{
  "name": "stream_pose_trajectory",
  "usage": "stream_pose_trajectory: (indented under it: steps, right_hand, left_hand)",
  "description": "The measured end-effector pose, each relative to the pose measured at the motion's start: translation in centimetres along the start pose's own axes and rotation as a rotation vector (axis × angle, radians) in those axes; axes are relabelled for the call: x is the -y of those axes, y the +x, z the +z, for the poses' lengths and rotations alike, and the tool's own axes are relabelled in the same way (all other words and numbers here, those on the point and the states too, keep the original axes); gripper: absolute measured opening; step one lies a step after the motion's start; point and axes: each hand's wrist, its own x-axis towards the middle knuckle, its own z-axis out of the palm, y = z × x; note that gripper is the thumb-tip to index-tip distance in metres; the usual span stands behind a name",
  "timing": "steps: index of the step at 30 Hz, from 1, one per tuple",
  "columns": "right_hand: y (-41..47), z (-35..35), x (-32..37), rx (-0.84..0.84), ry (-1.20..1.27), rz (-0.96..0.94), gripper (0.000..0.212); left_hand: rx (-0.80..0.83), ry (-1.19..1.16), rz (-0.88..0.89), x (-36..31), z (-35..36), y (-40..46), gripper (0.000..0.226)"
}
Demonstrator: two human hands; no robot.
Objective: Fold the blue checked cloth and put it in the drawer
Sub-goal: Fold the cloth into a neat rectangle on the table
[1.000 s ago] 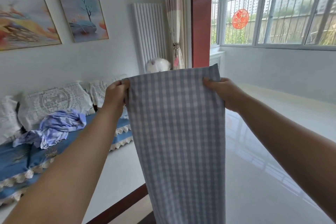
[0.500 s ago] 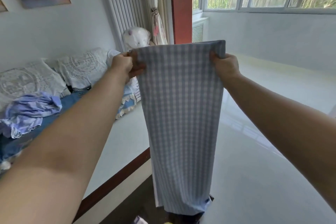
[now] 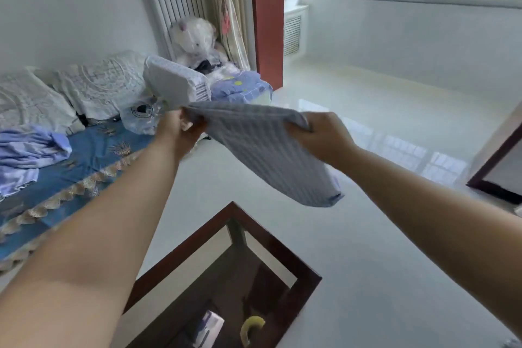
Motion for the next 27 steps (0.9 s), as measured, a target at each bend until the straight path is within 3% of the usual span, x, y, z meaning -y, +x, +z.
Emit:
stream_pose_trajectory:
  steps: [3,5,10,12,16,22,27]
  right_hand:
    - [-4.6,6.9,1.3,0.419,-0.218,-0.091,0.045]
    - [-7.8,12.0,2.2,0.592,-0.215,-0.064,0.042]
    - [-15.3,22.7,5.6,0.842,-0.148,0.072,0.04]
    - [-18.6,26.1,7.1,0.956,-0.142,0.068,0.037]
    - [-23.6,31.2,8.6,1.036,-0.124,0.107,0.03]
    - [-27.9,36.3,11.2,1.105,-0.038,0.241,0.031]
    - [-31.2,39.1,13.1,1.163,0.101,0.305,0.034]
  left_hand:
    - [-0.275,0.103,-0.241,3.1,-8.0,1.0,0.021]
    - [-0.368,0.203,-0.372,4.9,-13.3,0.8,0.018]
    - [-0.362,0.235,-0.59,9.4,-24.8,-1.5,0.057]
    - [-0.372,0.337,-0.678,11.0,-28.4,-2.8,0.033]
    - [-0.458,0.538,-0.744,12.8,-35.2,-3.3,0.025]
    - [-0.534,0.662,-0.652,12.7,-42.5,-4.8,0.039]
    - [-0.666,0.871,-0.665,14.3,-47.2,-6.2,0.031]
